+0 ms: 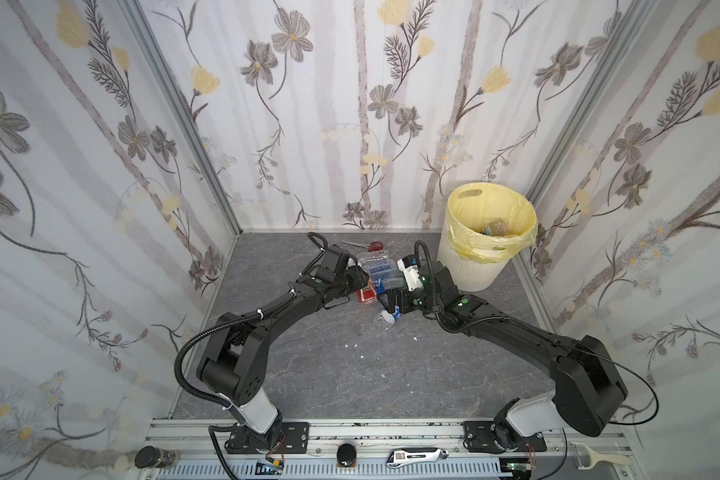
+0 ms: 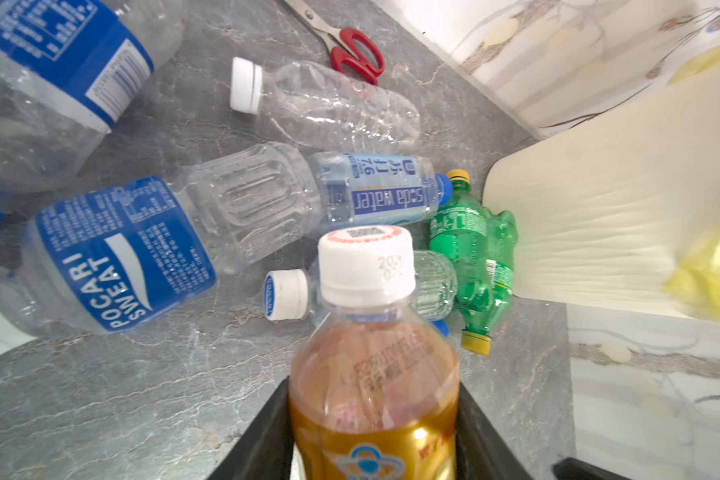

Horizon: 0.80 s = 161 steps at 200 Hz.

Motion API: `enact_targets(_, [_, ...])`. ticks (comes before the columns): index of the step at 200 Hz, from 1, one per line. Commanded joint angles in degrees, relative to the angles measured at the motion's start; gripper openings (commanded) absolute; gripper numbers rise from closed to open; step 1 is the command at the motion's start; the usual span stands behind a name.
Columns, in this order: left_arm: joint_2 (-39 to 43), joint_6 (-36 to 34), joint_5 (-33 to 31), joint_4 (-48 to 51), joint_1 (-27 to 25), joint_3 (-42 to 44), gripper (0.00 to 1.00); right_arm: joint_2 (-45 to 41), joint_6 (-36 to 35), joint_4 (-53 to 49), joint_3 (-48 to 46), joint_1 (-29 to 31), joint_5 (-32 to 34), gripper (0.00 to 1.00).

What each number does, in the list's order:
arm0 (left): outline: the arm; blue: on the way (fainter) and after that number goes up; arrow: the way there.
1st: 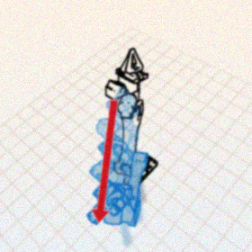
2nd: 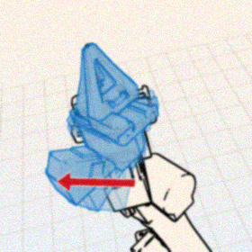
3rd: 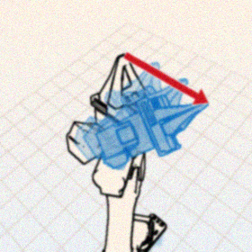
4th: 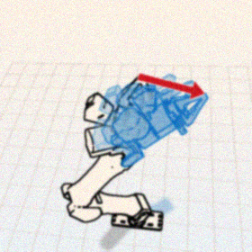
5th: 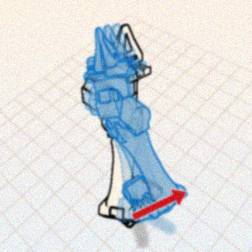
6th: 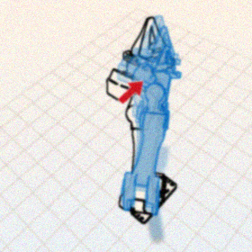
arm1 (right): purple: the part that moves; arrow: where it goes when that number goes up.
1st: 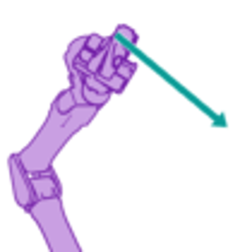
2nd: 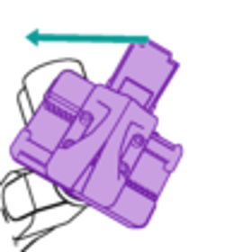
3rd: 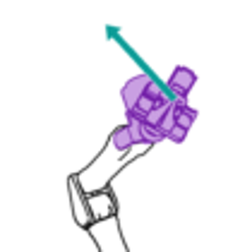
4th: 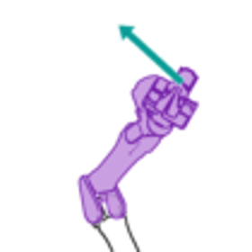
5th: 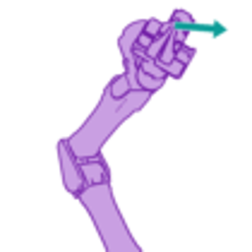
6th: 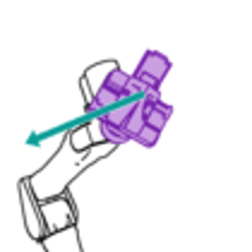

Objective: Throw the plastic bottles in the bin

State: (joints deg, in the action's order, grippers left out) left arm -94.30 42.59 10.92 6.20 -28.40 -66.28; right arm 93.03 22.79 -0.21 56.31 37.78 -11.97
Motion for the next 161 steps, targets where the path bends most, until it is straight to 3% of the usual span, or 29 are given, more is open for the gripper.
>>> enact_targets(1, [1.2,2.0,2.1,-0.7,0.0,-1.9,0.53,0.6,1.5,4.3,0.3,-0.2,-2.2,1.00])
enact_targets(59, [1.0,4.6,7.4,-0.7,0.1,-4.5,0.53,0.8,5.8,9.1,-1.0,-2.1,-6.5,1.00])
enact_targets(161, [2.8,7.1,9.1,-0.8,-0.5,-5.4,0.52,3.8,14.6,18.0,-1.0,-4.7,-12.5,1.00])
